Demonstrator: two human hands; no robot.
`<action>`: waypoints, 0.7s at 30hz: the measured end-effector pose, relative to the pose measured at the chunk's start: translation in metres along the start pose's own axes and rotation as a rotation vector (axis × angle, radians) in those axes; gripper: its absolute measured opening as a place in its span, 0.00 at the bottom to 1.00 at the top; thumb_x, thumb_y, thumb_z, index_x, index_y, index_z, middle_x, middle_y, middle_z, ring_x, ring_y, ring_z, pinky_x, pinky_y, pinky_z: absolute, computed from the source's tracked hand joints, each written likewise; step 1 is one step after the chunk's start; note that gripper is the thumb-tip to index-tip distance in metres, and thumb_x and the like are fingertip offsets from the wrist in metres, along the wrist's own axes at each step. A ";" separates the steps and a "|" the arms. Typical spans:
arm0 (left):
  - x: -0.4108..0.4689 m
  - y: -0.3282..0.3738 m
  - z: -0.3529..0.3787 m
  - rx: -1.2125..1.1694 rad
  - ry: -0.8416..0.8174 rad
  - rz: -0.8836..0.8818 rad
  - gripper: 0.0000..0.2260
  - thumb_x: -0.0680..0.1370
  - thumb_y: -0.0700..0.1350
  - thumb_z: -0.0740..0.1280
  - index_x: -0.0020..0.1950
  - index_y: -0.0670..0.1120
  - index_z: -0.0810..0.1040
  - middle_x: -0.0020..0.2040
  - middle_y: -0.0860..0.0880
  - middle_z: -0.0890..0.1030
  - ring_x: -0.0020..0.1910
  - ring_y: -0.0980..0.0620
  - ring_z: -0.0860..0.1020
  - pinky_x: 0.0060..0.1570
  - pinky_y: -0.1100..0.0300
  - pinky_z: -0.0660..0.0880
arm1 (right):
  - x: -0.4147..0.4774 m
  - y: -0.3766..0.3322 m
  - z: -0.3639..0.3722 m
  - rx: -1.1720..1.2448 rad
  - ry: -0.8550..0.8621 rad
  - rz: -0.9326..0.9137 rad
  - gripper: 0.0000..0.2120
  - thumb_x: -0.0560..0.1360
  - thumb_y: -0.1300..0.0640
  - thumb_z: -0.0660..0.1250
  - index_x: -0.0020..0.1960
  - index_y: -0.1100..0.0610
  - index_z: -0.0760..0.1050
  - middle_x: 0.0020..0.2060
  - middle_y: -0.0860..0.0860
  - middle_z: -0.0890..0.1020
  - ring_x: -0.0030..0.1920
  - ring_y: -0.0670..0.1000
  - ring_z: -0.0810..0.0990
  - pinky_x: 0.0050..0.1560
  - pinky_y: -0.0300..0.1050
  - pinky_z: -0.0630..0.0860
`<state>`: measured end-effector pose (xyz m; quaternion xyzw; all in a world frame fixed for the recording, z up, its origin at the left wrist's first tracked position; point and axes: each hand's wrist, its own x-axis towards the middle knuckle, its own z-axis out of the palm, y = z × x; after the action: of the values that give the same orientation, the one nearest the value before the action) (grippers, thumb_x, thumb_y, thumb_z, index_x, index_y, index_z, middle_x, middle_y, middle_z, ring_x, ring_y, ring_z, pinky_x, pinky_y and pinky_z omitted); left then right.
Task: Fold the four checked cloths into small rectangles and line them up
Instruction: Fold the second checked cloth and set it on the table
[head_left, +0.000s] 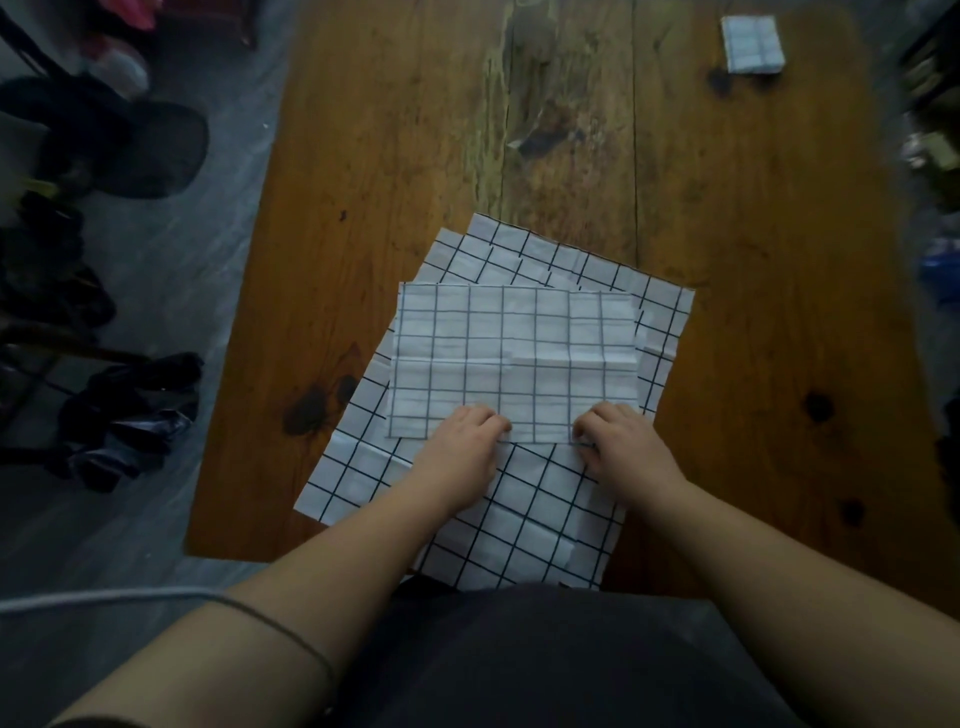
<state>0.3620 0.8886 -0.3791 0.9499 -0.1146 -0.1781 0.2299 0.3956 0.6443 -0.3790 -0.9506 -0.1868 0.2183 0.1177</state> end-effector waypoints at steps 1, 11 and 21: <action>0.003 0.000 0.000 -0.006 -0.011 -0.012 0.15 0.78 0.41 0.64 0.64 0.48 0.75 0.61 0.50 0.76 0.62 0.48 0.71 0.62 0.54 0.71 | 0.001 0.000 0.000 0.003 -0.002 0.005 0.04 0.79 0.50 0.65 0.54 0.47 0.74 0.54 0.44 0.75 0.56 0.50 0.72 0.56 0.48 0.72; 0.011 0.007 0.002 0.098 0.013 -0.033 0.25 0.78 0.52 0.67 0.73 0.50 0.67 0.70 0.49 0.70 0.69 0.47 0.66 0.70 0.53 0.62 | 0.001 -0.010 -0.011 0.017 0.097 -0.044 0.03 0.78 0.54 0.64 0.51 0.49 0.75 0.47 0.45 0.77 0.49 0.50 0.73 0.51 0.47 0.71; 0.007 0.006 -0.012 -0.012 0.179 -0.089 0.33 0.73 0.31 0.64 0.77 0.51 0.68 0.77 0.43 0.67 0.75 0.42 0.66 0.72 0.49 0.63 | -0.032 -0.050 -0.040 0.185 0.147 -0.126 0.03 0.79 0.51 0.63 0.50 0.48 0.75 0.45 0.42 0.76 0.46 0.45 0.73 0.46 0.43 0.75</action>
<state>0.3723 0.8863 -0.3683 0.9648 -0.0500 -0.1031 0.2369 0.3715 0.6708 -0.3171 -0.9356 -0.2160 0.1562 0.2315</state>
